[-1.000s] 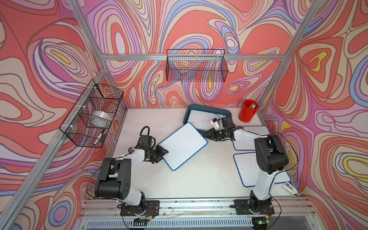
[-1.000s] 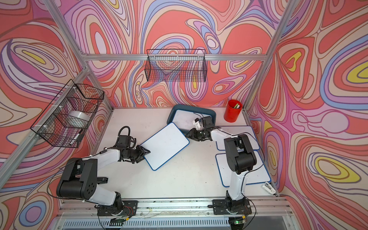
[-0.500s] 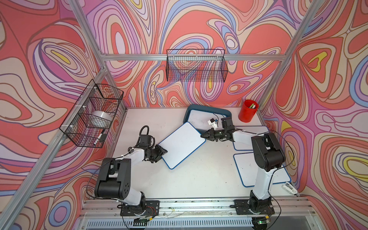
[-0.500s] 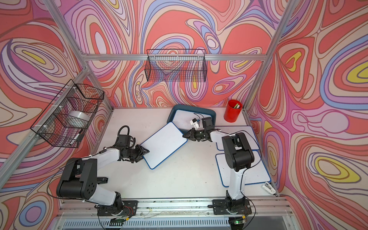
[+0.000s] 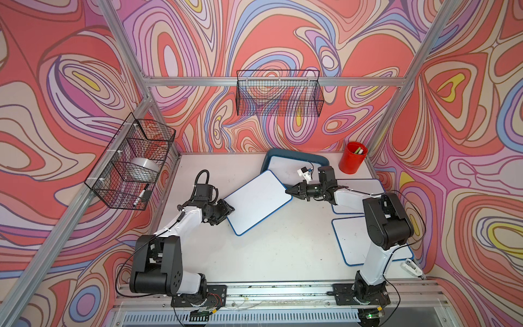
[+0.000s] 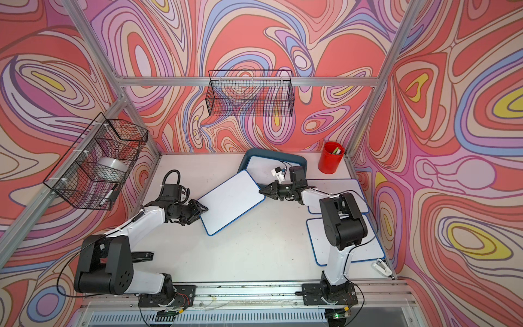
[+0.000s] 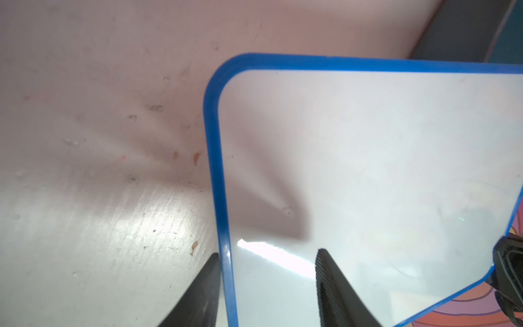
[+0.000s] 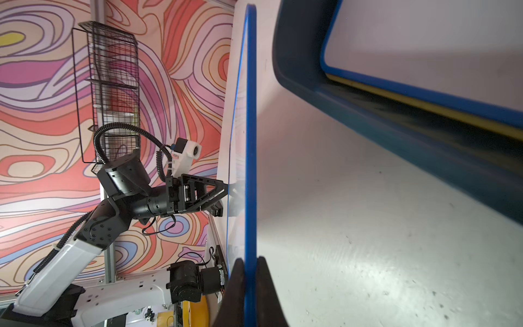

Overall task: Put the whiteboard into the storage box
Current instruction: Pick up the whiteboard at the center of the board, then place the whiteboard in the storage box.

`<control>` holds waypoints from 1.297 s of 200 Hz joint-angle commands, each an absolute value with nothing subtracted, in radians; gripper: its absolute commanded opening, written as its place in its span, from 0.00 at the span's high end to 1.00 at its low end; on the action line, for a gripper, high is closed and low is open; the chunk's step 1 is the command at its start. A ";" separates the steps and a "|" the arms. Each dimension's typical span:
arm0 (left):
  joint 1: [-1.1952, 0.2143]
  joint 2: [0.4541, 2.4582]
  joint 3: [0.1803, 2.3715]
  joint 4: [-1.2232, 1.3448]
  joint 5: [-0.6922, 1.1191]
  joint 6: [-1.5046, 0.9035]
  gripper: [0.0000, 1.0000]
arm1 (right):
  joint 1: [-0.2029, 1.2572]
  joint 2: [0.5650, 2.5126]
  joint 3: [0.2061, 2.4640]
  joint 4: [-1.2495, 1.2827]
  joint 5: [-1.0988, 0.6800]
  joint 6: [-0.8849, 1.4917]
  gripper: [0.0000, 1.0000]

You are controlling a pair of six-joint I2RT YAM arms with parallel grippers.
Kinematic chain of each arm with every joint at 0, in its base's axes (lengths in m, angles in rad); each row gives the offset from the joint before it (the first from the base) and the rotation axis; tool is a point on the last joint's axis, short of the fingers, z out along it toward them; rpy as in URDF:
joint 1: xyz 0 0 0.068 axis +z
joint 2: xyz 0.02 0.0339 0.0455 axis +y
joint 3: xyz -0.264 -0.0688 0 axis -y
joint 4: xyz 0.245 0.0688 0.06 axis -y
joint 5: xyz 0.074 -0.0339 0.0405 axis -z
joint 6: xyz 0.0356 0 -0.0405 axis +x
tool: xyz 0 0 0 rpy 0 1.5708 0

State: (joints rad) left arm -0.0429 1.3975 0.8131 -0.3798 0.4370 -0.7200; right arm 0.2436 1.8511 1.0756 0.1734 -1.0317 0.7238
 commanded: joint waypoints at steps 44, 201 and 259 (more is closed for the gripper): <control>0.100 1.272 0.845 -0.433 0.465 -0.674 0.49 | 0.170 1.778 1.048 0.324 -1.080 0.839 1.00; 0.106 1.302 0.766 -0.341 0.515 -0.700 0.49 | -0.128 1.992 0.927 1.444 -0.999 1.715 1.00; 0.105 1.327 0.749 -0.306 0.528 -0.710 0.49 | -0.155 1.893 0.922 0.979 -0.894 1.361 1.00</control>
State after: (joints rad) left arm 0.1040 1.3079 0.7643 -0.3355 0.5140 -0.6964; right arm -0.1501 1.9835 0.9085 1.1526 -0.9707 1.5372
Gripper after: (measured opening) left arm 0.511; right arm 0.073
